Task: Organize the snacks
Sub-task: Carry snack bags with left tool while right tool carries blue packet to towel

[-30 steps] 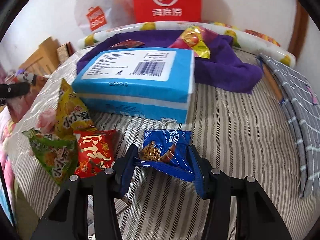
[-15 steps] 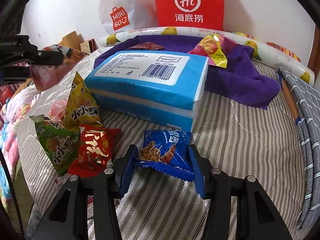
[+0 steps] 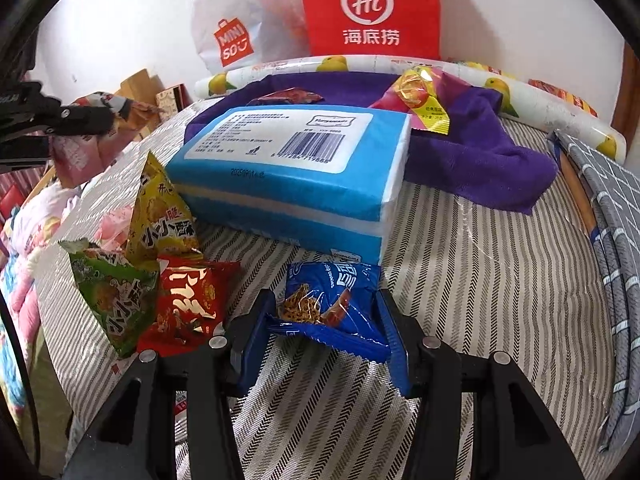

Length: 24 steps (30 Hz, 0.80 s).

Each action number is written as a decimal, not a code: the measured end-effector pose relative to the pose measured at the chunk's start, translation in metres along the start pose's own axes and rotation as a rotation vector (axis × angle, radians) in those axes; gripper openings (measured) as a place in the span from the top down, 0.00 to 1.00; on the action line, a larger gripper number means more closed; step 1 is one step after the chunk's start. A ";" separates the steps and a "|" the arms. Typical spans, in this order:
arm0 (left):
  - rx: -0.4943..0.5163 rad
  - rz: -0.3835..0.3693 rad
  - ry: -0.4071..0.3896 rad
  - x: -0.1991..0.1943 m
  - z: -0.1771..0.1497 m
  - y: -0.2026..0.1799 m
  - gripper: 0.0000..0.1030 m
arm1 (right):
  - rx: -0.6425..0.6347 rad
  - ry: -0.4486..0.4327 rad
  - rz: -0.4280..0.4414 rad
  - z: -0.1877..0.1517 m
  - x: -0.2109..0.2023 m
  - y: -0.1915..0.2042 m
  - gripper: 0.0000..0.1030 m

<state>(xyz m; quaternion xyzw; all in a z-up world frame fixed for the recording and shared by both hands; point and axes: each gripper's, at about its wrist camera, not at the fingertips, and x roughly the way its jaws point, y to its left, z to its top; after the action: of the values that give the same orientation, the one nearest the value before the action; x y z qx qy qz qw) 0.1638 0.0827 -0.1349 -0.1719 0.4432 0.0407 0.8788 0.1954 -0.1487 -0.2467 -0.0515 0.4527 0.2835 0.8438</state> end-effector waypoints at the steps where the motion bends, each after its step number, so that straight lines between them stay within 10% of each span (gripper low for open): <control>1: 0.013 -0.010 0.000 -0.002 0.000 0.000 0.65 | 0.015 -0.005 -0.019 0.000 -0.001 -0.002 0.51; 24: 0.168 -0.094 -0.115 -0.036 0.051 -0.028 0.65 | 0.202 -0.244 -0.191 0.065 -0.128 -0.006 0.51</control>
<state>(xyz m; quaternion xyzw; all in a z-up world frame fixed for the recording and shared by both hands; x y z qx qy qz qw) 0.1877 0.0762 -0.0709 -0.1157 0.3854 -0.0281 0.9151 0.1913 -0.1868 -0.1088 0.0256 0.3662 0.1593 0.9164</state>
